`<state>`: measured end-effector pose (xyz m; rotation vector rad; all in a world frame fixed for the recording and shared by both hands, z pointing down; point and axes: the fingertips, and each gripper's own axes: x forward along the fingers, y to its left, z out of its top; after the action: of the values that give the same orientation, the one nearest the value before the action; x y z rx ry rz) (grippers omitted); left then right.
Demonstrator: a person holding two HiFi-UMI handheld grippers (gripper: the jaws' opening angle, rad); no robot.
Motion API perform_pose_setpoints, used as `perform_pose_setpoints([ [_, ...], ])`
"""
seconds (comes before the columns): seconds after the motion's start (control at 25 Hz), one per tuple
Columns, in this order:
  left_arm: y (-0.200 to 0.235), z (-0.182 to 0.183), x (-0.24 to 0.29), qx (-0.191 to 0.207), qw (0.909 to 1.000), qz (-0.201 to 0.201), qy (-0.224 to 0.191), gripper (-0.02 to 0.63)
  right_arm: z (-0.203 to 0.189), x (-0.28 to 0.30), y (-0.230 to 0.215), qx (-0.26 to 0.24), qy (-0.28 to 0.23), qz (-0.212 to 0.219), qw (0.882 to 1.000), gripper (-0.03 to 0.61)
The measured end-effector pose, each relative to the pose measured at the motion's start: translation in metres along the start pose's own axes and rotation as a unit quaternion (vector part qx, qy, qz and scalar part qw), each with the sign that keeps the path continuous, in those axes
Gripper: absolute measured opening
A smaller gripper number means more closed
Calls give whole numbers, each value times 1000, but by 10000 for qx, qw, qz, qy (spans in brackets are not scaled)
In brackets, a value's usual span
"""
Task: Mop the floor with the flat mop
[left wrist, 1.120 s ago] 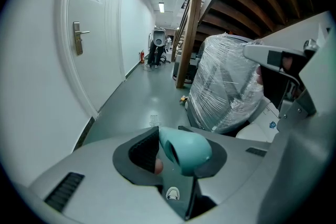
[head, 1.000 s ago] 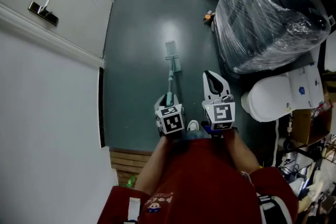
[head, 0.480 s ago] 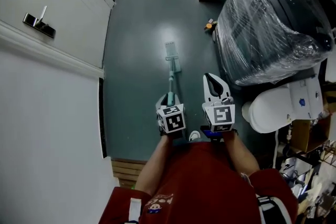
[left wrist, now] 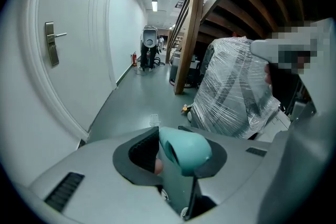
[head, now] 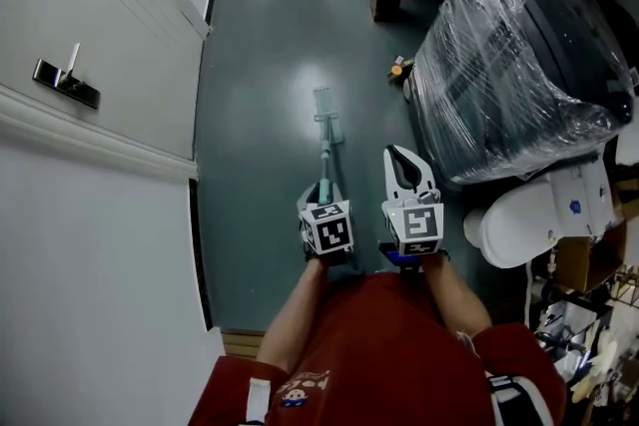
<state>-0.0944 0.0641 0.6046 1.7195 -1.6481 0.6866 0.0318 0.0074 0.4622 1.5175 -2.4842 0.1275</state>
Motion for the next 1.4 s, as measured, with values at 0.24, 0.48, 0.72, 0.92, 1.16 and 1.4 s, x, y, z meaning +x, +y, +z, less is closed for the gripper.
perform_pose_setpoints([
  [0.24,27,31,28,80,9999,-107,44,127,13,36,9,82,-34,-159,9998,18],
  [0.48,30,63,56,131,9998,-139,-9,127,11,64,-6,90,-24,-304,9995,18],
  [0.72,28,101,93,93,9999,-94,-59,127,21,109,-33,29,-130,-176,9998,18],
  [0.92,19,136,125,82,10000,-38,-23,127,27,150,-68,22,-60,-152,9999,18],
  [1.16,5,188,169,76,10000,39,-17,127,38,203,-112,11,-19,-84,10000,18],
  [1.4,-9,241,214,40,9999,153,-47,127,49,252,-165,60,42,-73,9999,18],
])
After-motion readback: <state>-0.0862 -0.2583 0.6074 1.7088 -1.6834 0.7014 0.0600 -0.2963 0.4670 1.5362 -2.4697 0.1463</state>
